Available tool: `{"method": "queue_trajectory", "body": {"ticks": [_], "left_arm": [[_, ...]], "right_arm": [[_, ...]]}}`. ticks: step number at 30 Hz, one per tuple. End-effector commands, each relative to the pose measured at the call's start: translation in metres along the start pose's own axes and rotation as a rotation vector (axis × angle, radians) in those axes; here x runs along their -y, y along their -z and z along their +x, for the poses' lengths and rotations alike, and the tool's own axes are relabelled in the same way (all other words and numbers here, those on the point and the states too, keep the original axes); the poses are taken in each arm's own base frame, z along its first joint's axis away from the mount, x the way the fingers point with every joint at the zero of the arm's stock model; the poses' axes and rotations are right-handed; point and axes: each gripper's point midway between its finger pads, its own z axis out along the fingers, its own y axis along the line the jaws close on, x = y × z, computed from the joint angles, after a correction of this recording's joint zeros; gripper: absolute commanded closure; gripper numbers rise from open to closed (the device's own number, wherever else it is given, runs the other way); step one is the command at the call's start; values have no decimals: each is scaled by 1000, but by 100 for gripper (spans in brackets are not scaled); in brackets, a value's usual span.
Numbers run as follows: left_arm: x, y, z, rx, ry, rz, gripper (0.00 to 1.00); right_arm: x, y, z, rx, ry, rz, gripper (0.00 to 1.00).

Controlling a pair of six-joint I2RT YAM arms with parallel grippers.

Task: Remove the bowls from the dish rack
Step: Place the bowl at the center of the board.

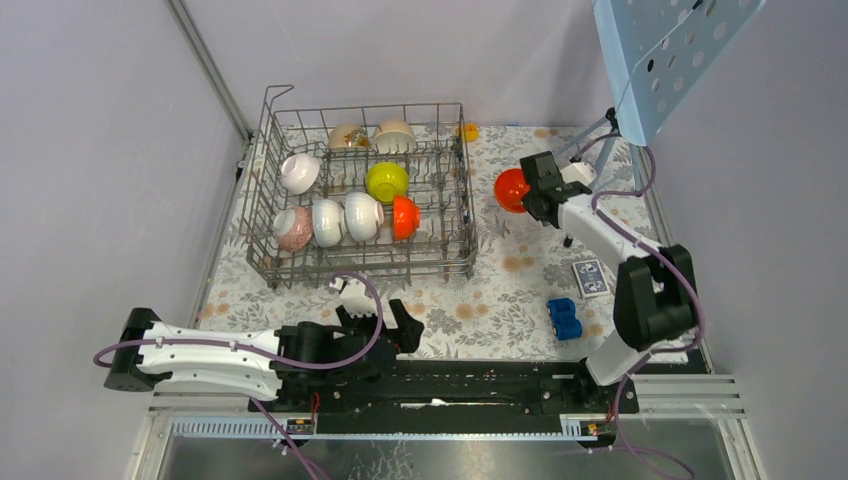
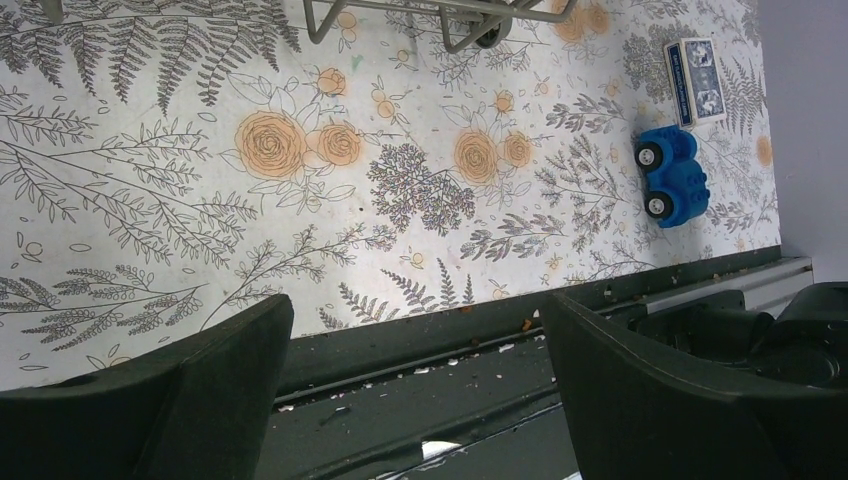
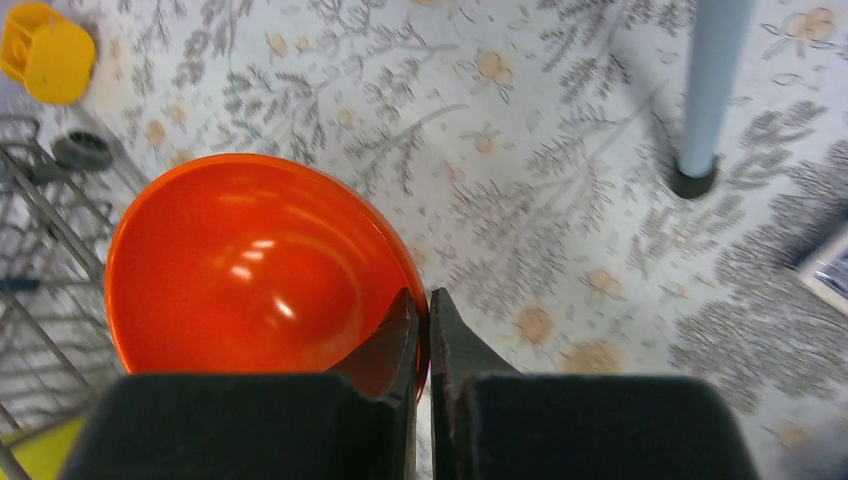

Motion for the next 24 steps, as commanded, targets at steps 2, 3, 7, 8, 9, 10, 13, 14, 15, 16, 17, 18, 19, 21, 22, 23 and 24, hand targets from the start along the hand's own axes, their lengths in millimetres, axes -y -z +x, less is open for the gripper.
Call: {"method": "queue_trajectory", "body": {"ticks": [2,3,7,8,9,10,13,14,15,16,17,18,19,21,22,23,24], "left_arm": [[-2,-2,-2,19,31,-1,1],[-2,-2,-2,20,37,-3,1],[-5,-4,1,21,49,-12,1],[-5,-4,1,22,51,-14,1],[-5,-5,1,23,52,-16,1],[-6,-5,2,23,51,-20,1],[-6,-7,3,25,48,-29,1],[-6,-8,3,28,44,-34,1],[-6,-8,4,28,40,-37,1],[-6,-9,4,30,37,-41,1],[-5,-10,4,29,34,-44,1],[-5,-10,5,28,33,-45,1],[-5,-10,6,27,31,-48,1],[-5,-11,7,24,29,-52,1],[-5,-11,7,23,31,-53,1],[-6,-11,8,23,31,-54,1],[-7,-12,8,23,33,-55,1]], "right_arm": [[-36,-26,-23,47,-186,3,100],[-39,-32,-21,38,-194,5,100],[-52,-51,-18,18,-207,20,100],[-54,-55,-16,14,-201,30,100],[-55,-59,-15,11,-197,40,100],[-57,-62,-15,10,-192,43,100],[-60,-71,-12,10,-179,54,100],[-60,-75,-11,10,-174,62,100],[-60,-77,-10,10,-167,72,100],[-59,-81,-9,8,-159,82,100],[-59,-84,-8,6,-154,88,100],[-58,-87,-6,1,-150,96,100],[-58,-89,-5,-1,-148,103,100],[-58,-93,-3,-6,-145,108,100],[-58,-95,-2,-10,-144,106,100],[-59,-96,-1,-13,-140,105,100],[-58,-97,0,-16,-135,108,100]]}}
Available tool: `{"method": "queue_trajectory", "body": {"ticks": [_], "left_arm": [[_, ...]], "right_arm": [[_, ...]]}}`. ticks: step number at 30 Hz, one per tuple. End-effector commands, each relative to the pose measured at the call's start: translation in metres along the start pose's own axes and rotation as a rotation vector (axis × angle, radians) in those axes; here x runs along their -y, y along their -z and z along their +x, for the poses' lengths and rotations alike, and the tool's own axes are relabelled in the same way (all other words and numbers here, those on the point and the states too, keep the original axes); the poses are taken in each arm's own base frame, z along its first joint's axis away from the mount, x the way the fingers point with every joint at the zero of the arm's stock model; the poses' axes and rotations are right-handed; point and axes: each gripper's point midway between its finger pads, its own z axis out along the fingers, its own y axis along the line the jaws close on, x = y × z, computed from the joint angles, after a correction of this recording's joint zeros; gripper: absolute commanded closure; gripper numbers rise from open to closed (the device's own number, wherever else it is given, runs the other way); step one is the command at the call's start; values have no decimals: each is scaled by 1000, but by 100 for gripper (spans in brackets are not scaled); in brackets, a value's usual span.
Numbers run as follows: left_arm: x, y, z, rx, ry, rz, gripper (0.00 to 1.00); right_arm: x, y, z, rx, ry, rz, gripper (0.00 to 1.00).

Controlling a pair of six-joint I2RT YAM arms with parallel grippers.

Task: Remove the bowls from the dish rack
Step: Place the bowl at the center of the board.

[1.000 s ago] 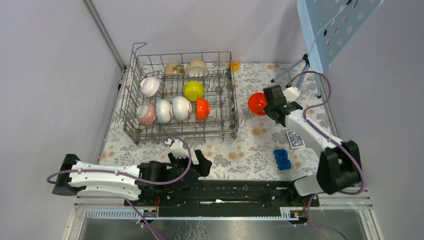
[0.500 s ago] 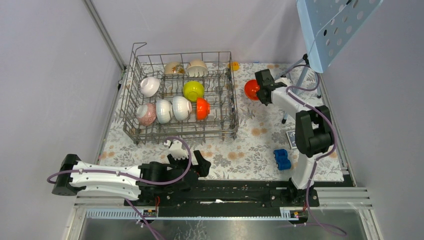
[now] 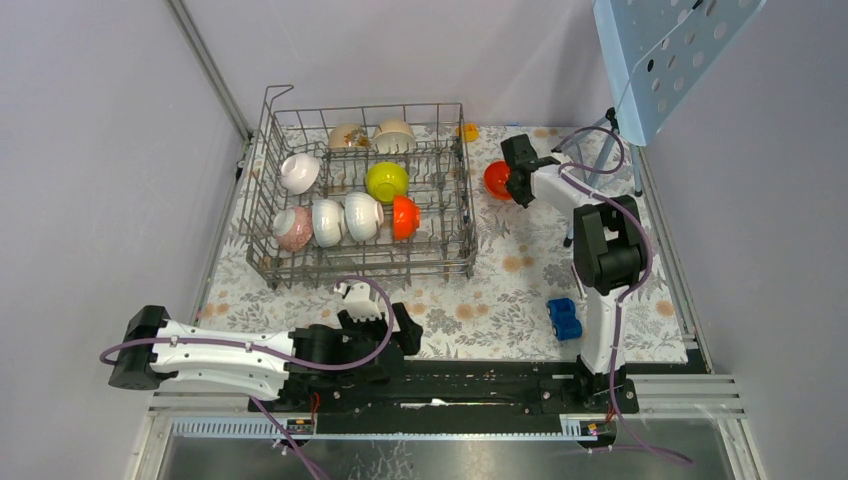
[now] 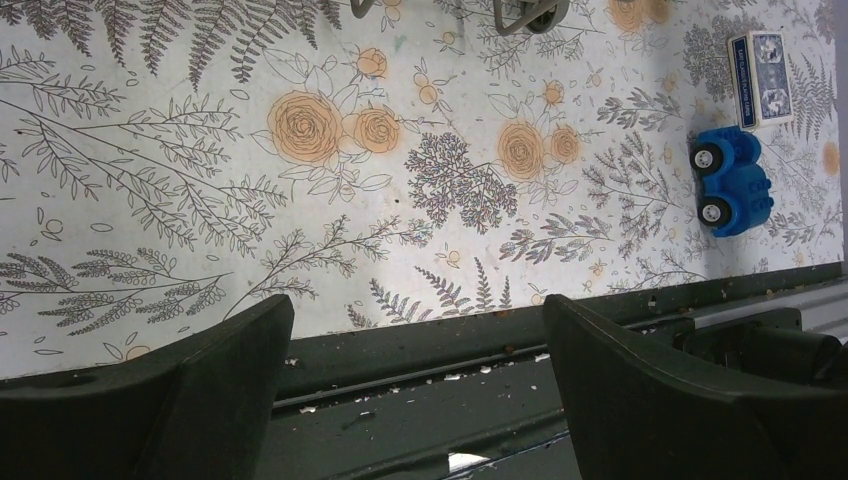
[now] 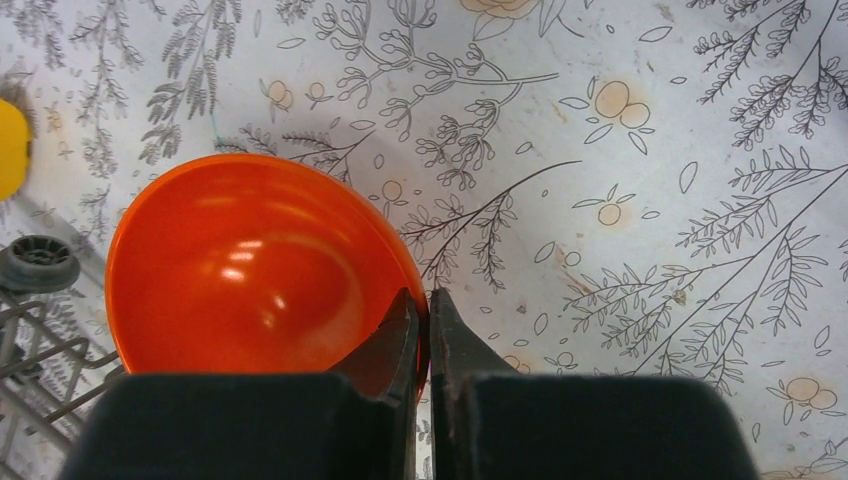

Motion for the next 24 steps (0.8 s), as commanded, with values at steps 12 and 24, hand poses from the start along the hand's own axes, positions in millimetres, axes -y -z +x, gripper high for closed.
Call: {"method": "queue_trajectory", "body": {"ticks": [12,24], "left_arm": [[6,-1,-4,23,50,9,1],[7,-1,-1,9,62,4,1]], "right_arm": [[7,-12,-12,31,23,48,92],[-2,0,-11,-9,47,-26,65]]}}
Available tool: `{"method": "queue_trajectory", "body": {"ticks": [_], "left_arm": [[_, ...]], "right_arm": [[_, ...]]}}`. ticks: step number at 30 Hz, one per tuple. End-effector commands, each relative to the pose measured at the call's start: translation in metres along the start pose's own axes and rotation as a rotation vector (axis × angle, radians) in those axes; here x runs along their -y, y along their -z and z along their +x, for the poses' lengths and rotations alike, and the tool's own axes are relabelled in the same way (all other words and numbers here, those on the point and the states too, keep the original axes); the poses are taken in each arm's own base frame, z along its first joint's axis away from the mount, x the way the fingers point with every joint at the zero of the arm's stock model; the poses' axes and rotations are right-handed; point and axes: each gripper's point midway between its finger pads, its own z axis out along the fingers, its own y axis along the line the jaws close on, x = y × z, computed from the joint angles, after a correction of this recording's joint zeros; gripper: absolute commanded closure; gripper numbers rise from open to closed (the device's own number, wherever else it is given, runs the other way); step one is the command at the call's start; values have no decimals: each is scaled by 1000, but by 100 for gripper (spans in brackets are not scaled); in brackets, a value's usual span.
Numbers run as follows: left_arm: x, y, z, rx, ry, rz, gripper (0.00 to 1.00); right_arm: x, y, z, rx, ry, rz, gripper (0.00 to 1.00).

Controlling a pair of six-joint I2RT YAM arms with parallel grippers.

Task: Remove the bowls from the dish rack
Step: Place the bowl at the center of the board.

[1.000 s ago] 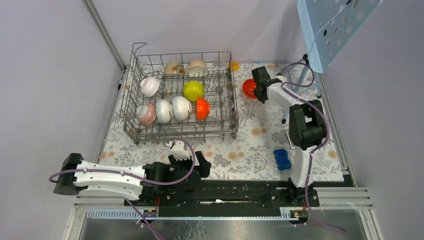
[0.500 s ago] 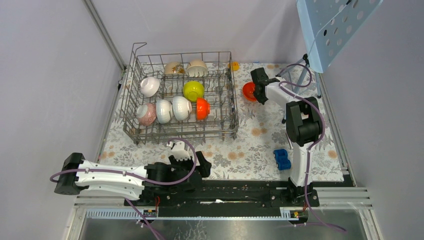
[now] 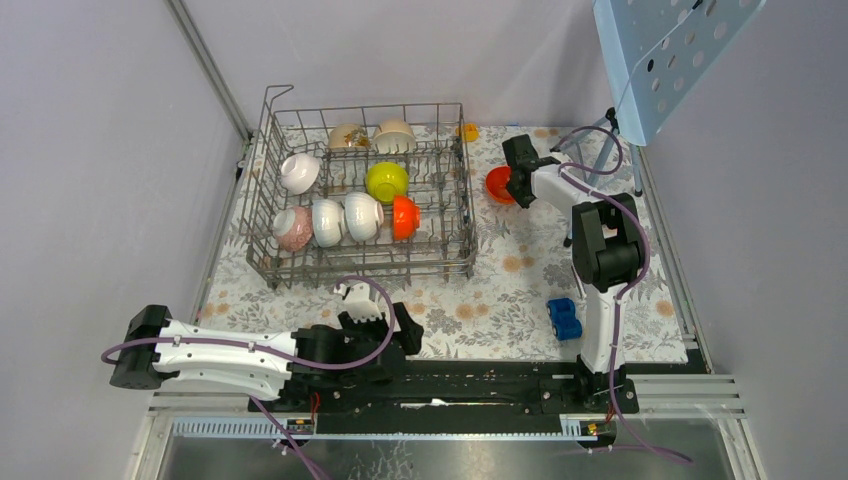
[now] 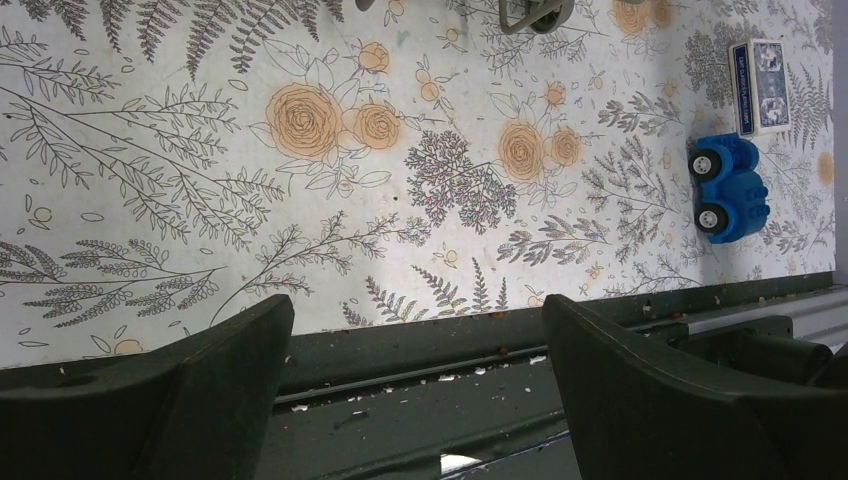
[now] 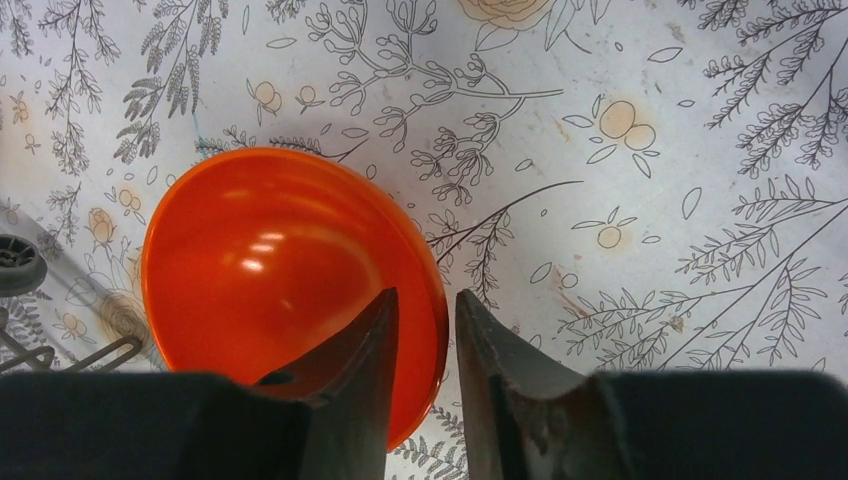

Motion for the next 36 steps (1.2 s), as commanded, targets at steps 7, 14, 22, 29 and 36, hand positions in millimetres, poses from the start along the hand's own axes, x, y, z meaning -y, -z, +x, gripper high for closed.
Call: {"method": "queue_trajectory", "body": {"ticks": [7,14,22,29,36], "left_arm": [[11,2,-3,4,27,27,1],[17,4,-4,-2,13,57,1],[35,13,-21,41,-70,125,1],[44,32,-72,190,-173,131,1],[59,68,-138,348,-278,134,1]], "right_arm": [[-11,38,-23,0,18,-111,36],[-14,81,-28,-35,46,-234,13],[-20,158,-3,-158,212,-569,8],[9,222,45,-172,415,-813,11],[50,278,87,-190,566,-1055,10]]}}
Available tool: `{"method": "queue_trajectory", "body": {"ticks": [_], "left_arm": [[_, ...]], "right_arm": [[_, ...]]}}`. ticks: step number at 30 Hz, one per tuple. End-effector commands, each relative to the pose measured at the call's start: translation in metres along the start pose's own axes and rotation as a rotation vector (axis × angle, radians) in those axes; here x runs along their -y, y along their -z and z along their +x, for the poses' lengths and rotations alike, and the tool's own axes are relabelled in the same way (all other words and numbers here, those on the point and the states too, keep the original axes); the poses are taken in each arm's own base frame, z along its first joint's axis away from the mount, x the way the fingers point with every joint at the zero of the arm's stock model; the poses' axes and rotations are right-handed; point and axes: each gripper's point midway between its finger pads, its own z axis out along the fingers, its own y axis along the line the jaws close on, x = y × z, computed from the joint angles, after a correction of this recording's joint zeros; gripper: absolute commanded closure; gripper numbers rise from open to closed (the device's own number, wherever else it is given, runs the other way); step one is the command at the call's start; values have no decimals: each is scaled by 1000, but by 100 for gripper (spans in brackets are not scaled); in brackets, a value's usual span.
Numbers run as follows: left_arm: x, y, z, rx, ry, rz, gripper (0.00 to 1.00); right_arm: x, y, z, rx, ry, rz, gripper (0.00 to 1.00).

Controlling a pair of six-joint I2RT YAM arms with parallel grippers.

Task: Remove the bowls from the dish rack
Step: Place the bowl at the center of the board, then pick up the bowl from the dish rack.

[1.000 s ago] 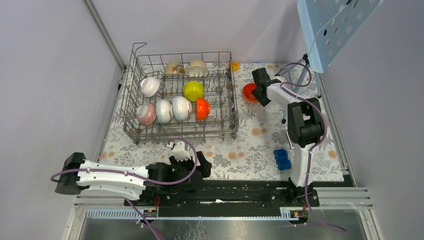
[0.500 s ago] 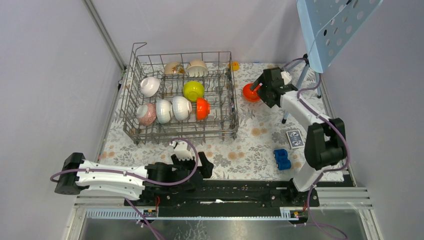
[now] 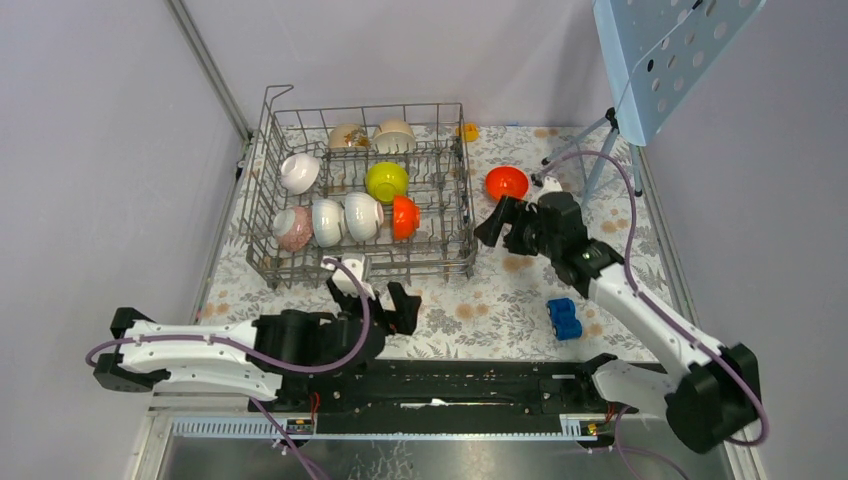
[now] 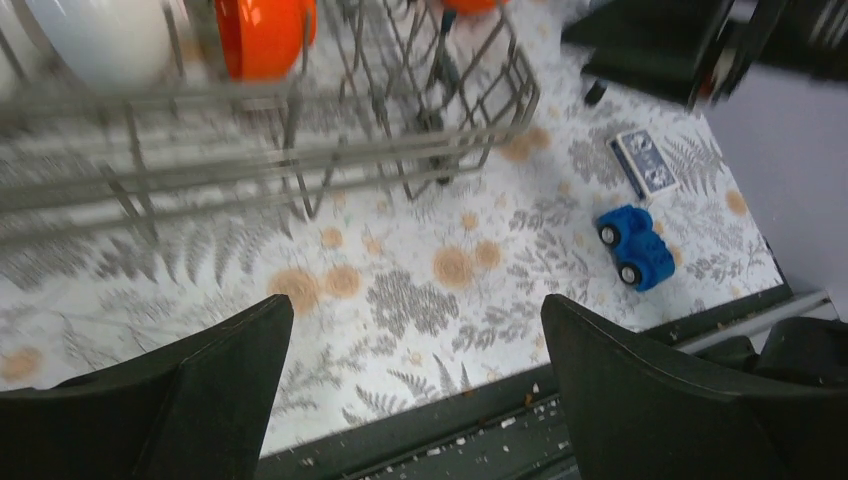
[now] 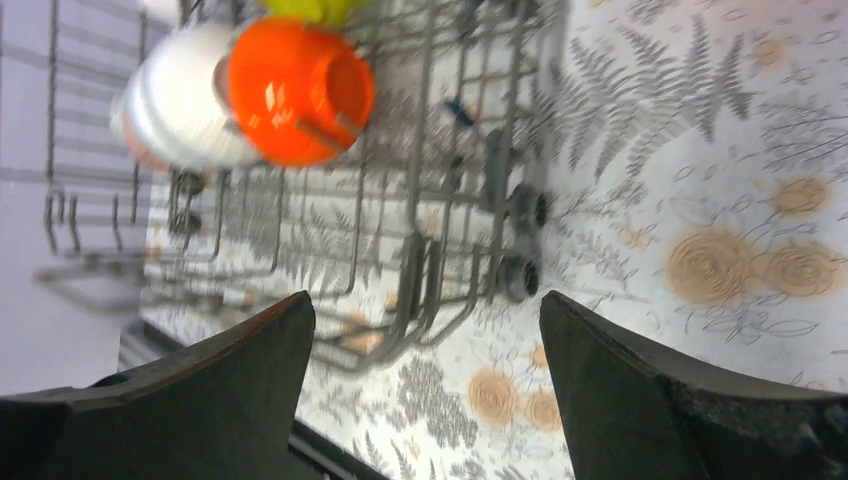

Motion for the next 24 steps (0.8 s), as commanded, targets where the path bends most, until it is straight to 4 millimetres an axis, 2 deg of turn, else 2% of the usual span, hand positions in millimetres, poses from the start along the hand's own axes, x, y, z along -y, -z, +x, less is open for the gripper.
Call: {"method": "queue_trajectory", "body": {"ticks": [1,3,6,8,11,15,18,20,22,24], "left_arm": [[3,17,-72,170,-114,-16,1],[7,19,-88,216,-192,-16,2],[17,15,-107,270,-231,-13,4],[20,1,-117,260,-214,-4,5],[20,-27,-128,193,-141,39,5],[21,-56,-142,140,-93,77,4],[24,-68,-157,146,-66,114,2],[21,-77,-165,147,-39,125,1],[14,-87,-171,135,9,132,1],[8,-95,-173,122,55,153,1]], "right_arm": [[-33,36,24,25,124,-240,10],[-28,42,37,44,96,-273,10],[-34,57,39,156,56,-400,9],[-38,66,35,239,14,-470,2],[-48,73,36,232,41,-525,0],[-51,62,48,100,96,-500,0],[-55,57,47,82,80,-505,0],[-56,53,45,85,24,-510,0],[-48,41,40,82,-106,-439,0],[-47,35,39,55,-114,-406,0]]}}
